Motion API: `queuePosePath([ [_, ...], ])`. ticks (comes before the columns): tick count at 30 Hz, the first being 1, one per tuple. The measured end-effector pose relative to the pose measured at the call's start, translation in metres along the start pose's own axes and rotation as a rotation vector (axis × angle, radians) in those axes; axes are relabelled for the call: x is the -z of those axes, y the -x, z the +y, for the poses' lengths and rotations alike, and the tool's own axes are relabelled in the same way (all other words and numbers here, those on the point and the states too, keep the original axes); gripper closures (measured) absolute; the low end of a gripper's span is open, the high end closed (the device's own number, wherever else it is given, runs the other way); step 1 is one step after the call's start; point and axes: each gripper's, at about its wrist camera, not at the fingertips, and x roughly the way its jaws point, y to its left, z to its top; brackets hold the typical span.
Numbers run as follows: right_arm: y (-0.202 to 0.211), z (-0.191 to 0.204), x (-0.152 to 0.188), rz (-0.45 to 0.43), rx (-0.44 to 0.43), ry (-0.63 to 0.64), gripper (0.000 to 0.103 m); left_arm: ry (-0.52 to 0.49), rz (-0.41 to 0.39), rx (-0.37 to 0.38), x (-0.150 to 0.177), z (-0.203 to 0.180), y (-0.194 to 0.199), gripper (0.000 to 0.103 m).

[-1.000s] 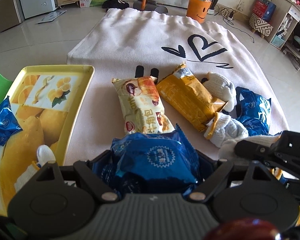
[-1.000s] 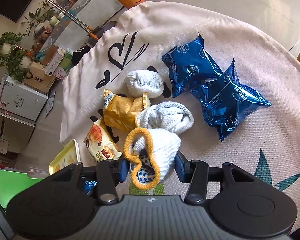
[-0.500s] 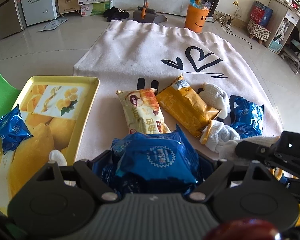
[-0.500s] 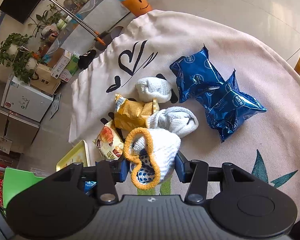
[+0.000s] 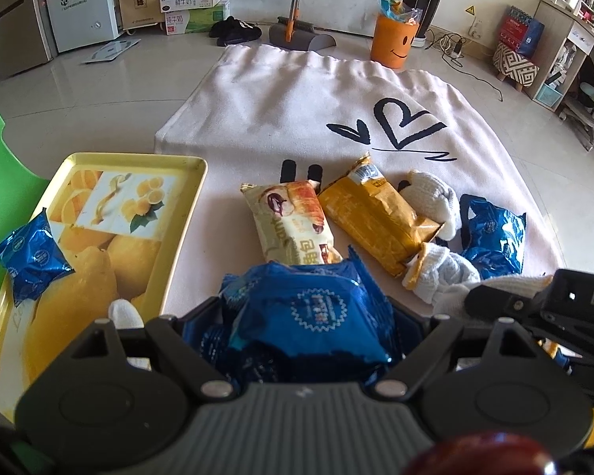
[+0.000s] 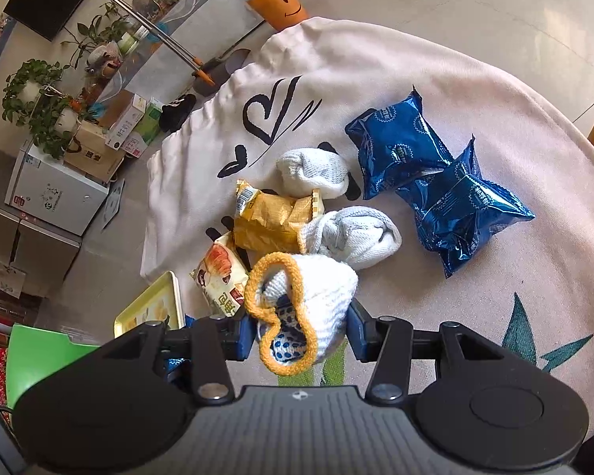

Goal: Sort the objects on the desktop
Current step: 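Lift blue packet with left tool while right tool lifts the orange-cuffed sock, then open left tool over tray releasing packet while right tool drops sock there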

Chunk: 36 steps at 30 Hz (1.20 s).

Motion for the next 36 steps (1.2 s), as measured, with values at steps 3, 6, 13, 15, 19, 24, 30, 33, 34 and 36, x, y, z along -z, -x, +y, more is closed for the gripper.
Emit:
queuePosePath([
  [3,-0.003,0.003,0.001,0.011,-0.008,0.004,0.056,0.018,-0.002,-0.010,-0.002,0.008,0.001,0.016],
  [6,-0.005,0.009,0.004,0.022,-0.022,0.018,0.056,0.054,-0.007,-0.025,-0.008,0.020,0.002,0.016],
  [13,-0.010,0.020,0.012,0.053,-0.067,0.042,0.056,0.170,-0.035,-0.036,-0.023,0.055,0.012,0.017],
  [15,-0.013,0.024,0.015,0.068,-0.085,0.048,0.056,0.200,-0.042,-0.036,-0.028,0.065,0.016,0.017],
  [19,-0.020,0.036,0.022,0.094,-0.120,0.074,0.056,0.226,-0.070,-0.076,-0.035,0.084,0.023,0.016],
  [24,-0.033,0.054,0.035,0.153,-0.176,0.110,0.056,0.308,-0.082,-0.113,-0.044,0.117,0.029,0.017],
  [30,-0.055,0.081,0.056,0.241,-0.259,0.166,0.056,0.350,-0.112,-0.149,-0.054,0.154,0.038,0.016],
  [33,-0.066,0.092,0.067,0.269,-0.283,0.180,0.056,0.355,-0.076,-0.166,-0.056,0.165,0.030,0.016],
  [34,-0.070,0.096,0.069,0.273,-0.285,0.179,0.056,0.364,-0.064,-0.161,-0.056,0.168,0.027,0.016],
  [36,-0.077,0.103,0.073,0.274,-0.301,0.169,0.056,0.390,-0.045,-0.142,-0.057,0.174,0.023,0.016],
])
